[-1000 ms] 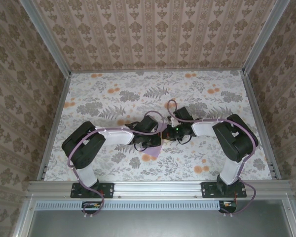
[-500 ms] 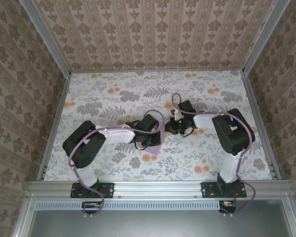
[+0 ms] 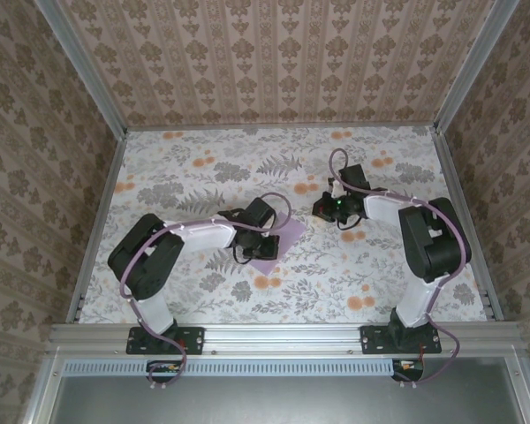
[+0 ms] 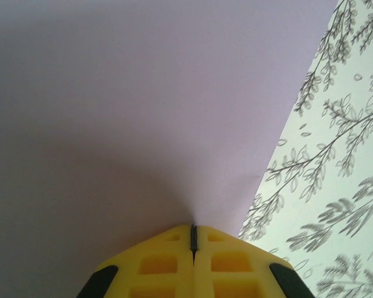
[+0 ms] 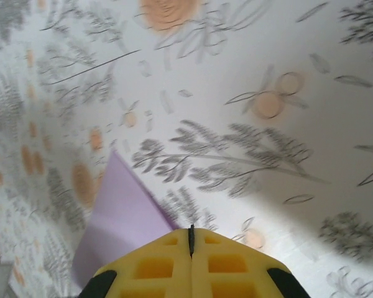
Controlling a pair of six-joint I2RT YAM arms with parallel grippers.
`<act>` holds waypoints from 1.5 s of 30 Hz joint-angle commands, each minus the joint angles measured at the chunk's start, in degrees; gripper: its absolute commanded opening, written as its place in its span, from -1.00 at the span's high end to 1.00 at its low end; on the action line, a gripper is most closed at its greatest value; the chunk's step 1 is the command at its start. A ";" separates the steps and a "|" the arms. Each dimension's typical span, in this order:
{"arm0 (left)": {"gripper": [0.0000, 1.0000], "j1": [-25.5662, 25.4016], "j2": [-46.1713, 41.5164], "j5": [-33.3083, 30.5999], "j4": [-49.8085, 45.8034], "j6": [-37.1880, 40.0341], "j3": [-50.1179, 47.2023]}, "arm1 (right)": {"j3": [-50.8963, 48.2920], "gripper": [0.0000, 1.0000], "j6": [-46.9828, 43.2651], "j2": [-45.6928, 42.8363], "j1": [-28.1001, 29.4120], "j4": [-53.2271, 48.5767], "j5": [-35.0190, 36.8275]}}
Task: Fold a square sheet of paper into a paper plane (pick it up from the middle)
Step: First fold in half a square sheet of paper at the center of the table.
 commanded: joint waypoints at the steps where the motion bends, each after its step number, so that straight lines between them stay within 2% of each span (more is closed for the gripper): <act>1: 1.00 1.80 0.15 0.47 -9.34 11.12 0.65 | -3.02 1.00 1.21 -1.72 2.10 2.89 -4.24; 4: 1.00 2.99 0.39 0.56 -11.54 15.31 1.38 | -3.63 1.00 2.58 -1.43 5.21 4.02 -5.66; 8: 1.00 3.46 -0.24 2.31 -10.90 17.00 1.51 | -2.65 1.00 3.92 0.72 9.40 5.00 -4.84; 15: 1.00 3.44 -1.61 3.39 -7.15 13.35 0.64 | -1.81 1.00 6.97 5.39 11.37 6.12 -3.27; 20: 1.00 3.21 -4.49 1.72 -2.60 4.75 -0.71 | -5.08 1.00 10.49 4.43 11.36 6.80 2.50; 24: 1.00 0.72 -7.22 -1.46 2.05 -3.92 -1.64 | -10.74 1.00 16.34 1.53 11.58 11.10 6.46; 29: 1.00 -4.19 -7.33 -9.32 8.53 -17.71 -3.27 | -16.04 1.00 22.09 -2.03 12.15 14.18 10.77; 34: 1.00 -9.50 -5.92 -18.72 18.09 -31.15 -7.74 | -18.12 1.00 24.95 -3.77 12.41 14.85 12.16; 40: 1.00 -12.31 -4.32 -25.54 25.81 -38.81 -11.09 | -18.35 1.00 24.63 -3.20 12.52 15.14 11.06; 45: 1.00 -12.79 -5.16 -29.08 29.94 -40.14 -13.41 | -18.53 1.00 24.65 -2.22 12.38 16.16 10.11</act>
